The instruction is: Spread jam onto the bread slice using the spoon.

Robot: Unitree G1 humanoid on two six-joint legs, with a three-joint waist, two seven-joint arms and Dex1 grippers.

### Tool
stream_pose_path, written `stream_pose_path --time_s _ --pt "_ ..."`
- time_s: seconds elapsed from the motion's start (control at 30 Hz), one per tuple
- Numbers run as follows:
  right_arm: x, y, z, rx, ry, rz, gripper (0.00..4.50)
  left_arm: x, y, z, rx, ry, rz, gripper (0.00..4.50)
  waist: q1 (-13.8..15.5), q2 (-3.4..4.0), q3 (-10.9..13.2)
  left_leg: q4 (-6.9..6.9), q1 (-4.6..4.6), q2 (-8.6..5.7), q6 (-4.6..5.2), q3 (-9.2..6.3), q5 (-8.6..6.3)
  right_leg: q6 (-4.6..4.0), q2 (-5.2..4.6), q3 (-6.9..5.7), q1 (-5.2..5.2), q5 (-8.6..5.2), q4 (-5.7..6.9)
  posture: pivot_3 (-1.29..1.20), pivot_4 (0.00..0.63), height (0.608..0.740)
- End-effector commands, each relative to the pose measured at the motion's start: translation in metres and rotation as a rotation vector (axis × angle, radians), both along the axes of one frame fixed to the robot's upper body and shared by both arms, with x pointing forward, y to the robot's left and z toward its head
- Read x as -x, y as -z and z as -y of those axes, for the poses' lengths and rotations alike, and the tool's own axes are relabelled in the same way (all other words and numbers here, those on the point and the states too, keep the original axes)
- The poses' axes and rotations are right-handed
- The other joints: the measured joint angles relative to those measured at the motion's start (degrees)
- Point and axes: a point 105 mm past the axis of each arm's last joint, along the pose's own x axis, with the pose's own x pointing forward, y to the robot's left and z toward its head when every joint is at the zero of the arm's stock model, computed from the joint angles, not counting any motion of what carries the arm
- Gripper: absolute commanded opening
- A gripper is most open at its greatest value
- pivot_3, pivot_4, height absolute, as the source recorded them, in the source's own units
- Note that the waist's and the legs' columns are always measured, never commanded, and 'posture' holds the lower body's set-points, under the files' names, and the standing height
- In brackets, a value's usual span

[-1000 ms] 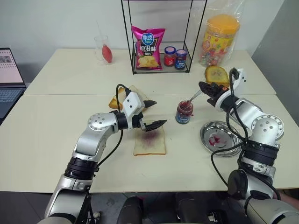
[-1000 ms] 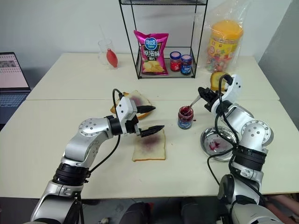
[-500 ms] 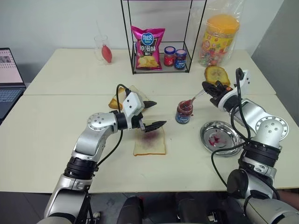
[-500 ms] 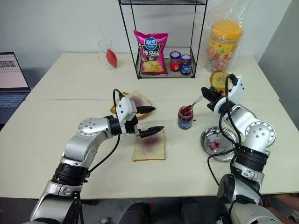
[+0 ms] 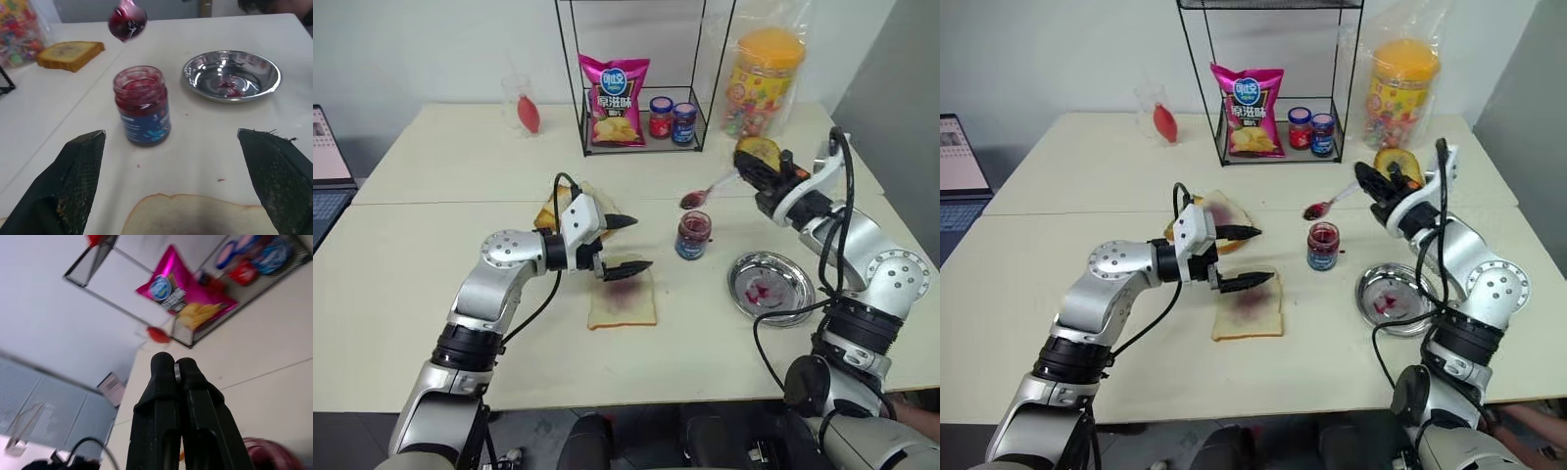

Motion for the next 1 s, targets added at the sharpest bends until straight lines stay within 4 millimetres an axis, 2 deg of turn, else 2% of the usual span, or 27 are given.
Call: stream_pose_path --time_s 0.03,0.17,0.3,0.43,0.63,1.0 --pt "0.017 -0.002 -0.037 0.085 -0.146 0.076 0.03 0.021 -0.001 -0.008 -0.006 0.013 -0.015 4.50 -0.1 0.00 0.0 -0.05 0.03 0.01 0.00 -0.01 0.00 -0.01 0.00 0.00 0.00 -0.01 0.00 0.00 0.150 0.740" --pt "0.021 0.020 -0.056 0.156 -0.222 0.063 0.03 0.035 0.009 -0.012 -0.022 -0.012 -0.044 4.50 0.1 0.00 0.0 -0.30 0.13 0.01 0.00 -0.01 0.01 -0.08 -0.01 -0.03 0.01 -0.05 -0.05 0.00 0.150 0.740" --pt "0.021 0.038 -0.076 0.195 -0.293 0.060 0.03 0.049 0.019 -0.036 -0.012 -0.147 -0.100 4.50 0.3 -0.01 0.0 -0.40 0.13 0.01 0.00 0.01 0.01 -0.09 -0.02 -0.03 -0.02 -0.06 -0.15 0.00 0.150 0.740" --pt "0.017 0.049 -0.085 0.210 -0.325 0.063 0.03 0.067 0.030 -0.054 -0.033 -0.223 -0.157 4.50 0.3 -0.01 0.0 -0.56 0.19 0.08 0.00 0.01 0.01 -0.12 -0.02 -0.03 -0.04 -0.08 -0.25 0.00 0.150 0.740" --pt "0.017 0.067 -0.100 0.295 -0.366 0.108 0.03 0.086 0.044 -0.070 -0.049 -0.294 -0.226 4.50 0.4 -0.03 0.0 -0.58 0.20 0.07 -0.01 -0.03 0.01 -0.28 -0.03 -0.17 -0.02 -0.17 -0.22 0.00 0.150 0.740" --pt "0.022 0.080 -0.109 0.474 -0.387 0.318 0.03 0.101 0.058 -0.074 -0.034 -0.341 -0.300 4.50 0.5 -0.04 0.0 -0.58 0.22 0.06 -0.01 -0.09 0.01 -0.36 -0.05 -0.26 -0.01 -0.22 -0.18 0.00 0.150 0.740"
